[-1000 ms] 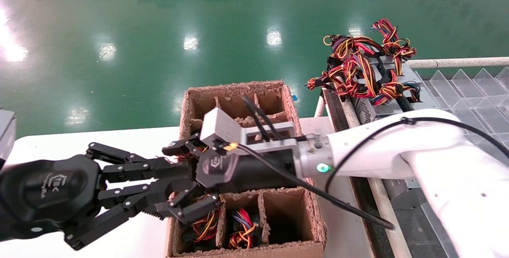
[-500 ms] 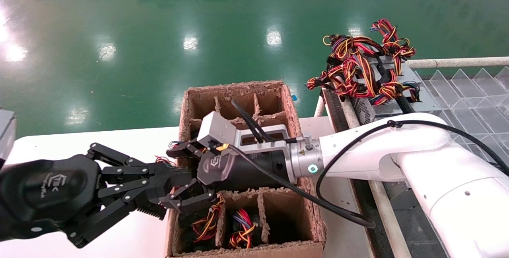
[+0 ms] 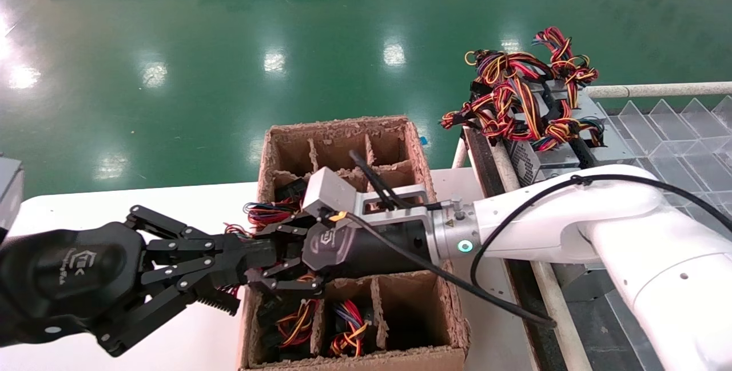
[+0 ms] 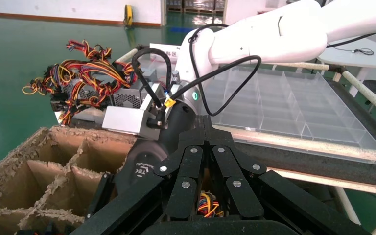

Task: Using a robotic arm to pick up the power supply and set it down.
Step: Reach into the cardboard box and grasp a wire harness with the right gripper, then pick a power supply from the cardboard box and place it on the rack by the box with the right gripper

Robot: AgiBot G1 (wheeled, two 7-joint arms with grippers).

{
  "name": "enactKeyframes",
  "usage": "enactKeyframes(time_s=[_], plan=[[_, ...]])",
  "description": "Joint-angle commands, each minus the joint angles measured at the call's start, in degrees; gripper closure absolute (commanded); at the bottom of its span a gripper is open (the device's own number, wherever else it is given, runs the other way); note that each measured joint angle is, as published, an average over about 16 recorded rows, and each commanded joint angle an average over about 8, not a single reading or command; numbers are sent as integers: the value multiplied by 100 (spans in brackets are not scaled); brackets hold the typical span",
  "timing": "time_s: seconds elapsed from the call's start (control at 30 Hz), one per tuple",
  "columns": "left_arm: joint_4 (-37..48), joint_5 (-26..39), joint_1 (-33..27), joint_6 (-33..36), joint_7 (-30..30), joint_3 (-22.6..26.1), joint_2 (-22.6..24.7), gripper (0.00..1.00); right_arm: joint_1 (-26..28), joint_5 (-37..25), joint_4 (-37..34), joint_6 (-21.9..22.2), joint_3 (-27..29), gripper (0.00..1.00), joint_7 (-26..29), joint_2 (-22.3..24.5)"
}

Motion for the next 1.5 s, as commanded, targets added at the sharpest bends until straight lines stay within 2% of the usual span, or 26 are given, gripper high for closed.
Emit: enactKeyframes(time_s=[0.03, 0.47, 0.93, 1.17, 1.5], plan=[[0, 0, 0, 0, 0, 0, 0, 100, 28, 13, -82, -46, -14, 100, -40, 16], [0, 0, 0, 0, 0, 0, 0, 100, 122, 188, -349, -276, -69, 100, 63, 59], [0, 0, 0, 0, 0, 0, 0, 100, 563, 794, -829, -750, 242, 100, 1156, 389], [0, 0, 0, 0, 0, 0, 0, 100, 1001, 1033, -822, -763, 396, 100, 1452, 653], [0, 0, 0, 0, 0, 0, 0, 100, 1969, 899, -563, -559, 399, 100, 1284, 1090]])
